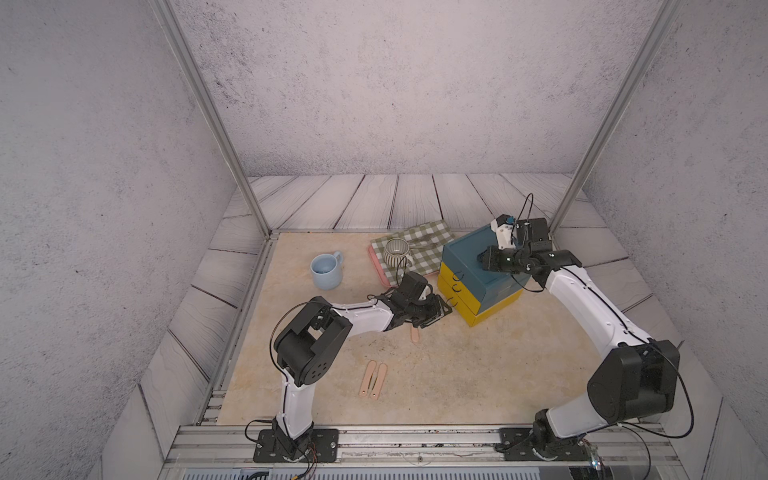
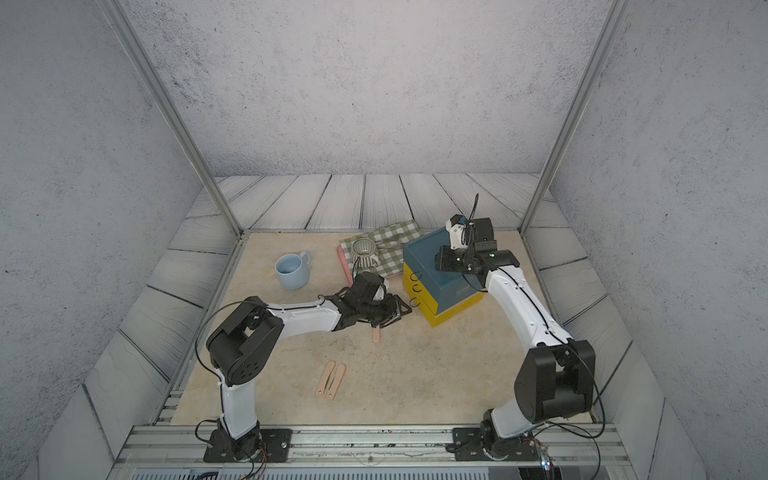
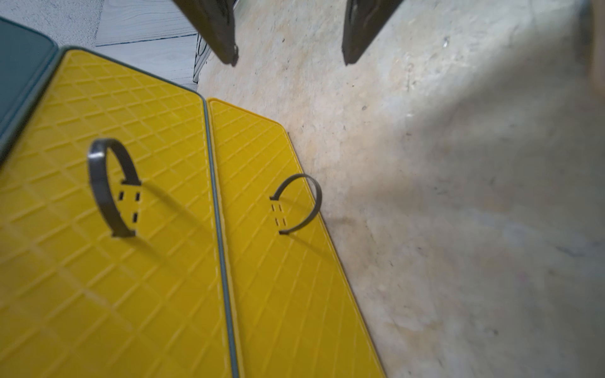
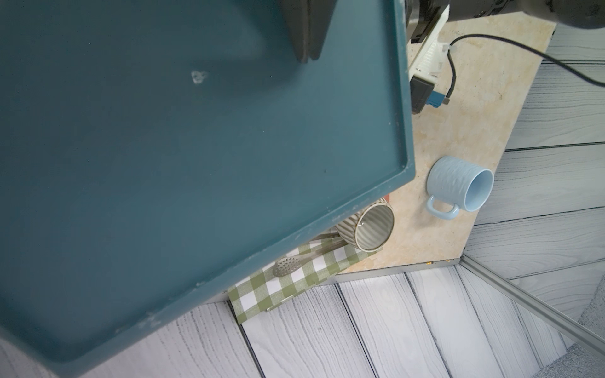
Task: Place the fruit knives into the drawer by color
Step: Move the fruit knife to the center of the board.
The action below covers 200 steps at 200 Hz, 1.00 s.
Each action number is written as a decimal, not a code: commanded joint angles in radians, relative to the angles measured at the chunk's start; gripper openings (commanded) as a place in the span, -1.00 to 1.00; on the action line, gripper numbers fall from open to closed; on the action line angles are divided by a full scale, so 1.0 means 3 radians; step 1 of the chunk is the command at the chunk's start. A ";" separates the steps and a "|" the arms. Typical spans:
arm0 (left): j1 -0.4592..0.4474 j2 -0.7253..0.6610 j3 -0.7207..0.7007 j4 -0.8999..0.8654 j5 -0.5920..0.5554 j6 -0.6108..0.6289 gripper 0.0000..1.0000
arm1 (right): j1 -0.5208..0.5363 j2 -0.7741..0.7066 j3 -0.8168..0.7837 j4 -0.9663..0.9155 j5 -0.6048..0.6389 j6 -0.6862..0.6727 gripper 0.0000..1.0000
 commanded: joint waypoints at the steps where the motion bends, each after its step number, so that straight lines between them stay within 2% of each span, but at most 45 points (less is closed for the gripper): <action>1: 0.0037 0.0111 0.0032 0.0052 -0.0044 -0.0008 0.08 | 0.0022 0.0406 -0.0493 -0.1428 0.0346 0.0006 -1.00; 33: 0.0050 0.0145 0.0049 -0.0218 -0.0126 0.0104 -0.07 | 0.0022 0.0394 -0.0524 -0.1406 0.0346 0.0007 -1.00; 52: 0.0052 0.0134 0.0048 -0.0427 -0.0189 0.0223 -0.28 | 0.0022 0.0387 -0.0517 -0.1406 0.0340 0.0009 -1.00; 92: 0.0053 0.0089 0.0139 -0.0988 -0.0334 0.0518 -0.43 | 0.0022 0.0381 -0.0527 -0.1391 0.0323 0.0012 -1.00; 107: 0.0057 0.0090 0.0164 -0.1143 -0.0357 0.0594 -0.60 | 0.0021 0.0377 -0.0528 -0.1385 0.0313 0.0012 -1.00; 134: 0.0078 0.0069 0.0133 -0.1299 -0.0377 0.0663 -0.75 | 0.0021 0.0368 -0.0541 -0.1379 0.0315 0.0012 -1.00; 200: 0.0277 -0.0233 -0.0313 -0.1426 -0.0520 0.0654 -0.80 | 0.0022 0.0387 -0.0542 -0.1362 0.0286 0.0007 -0.99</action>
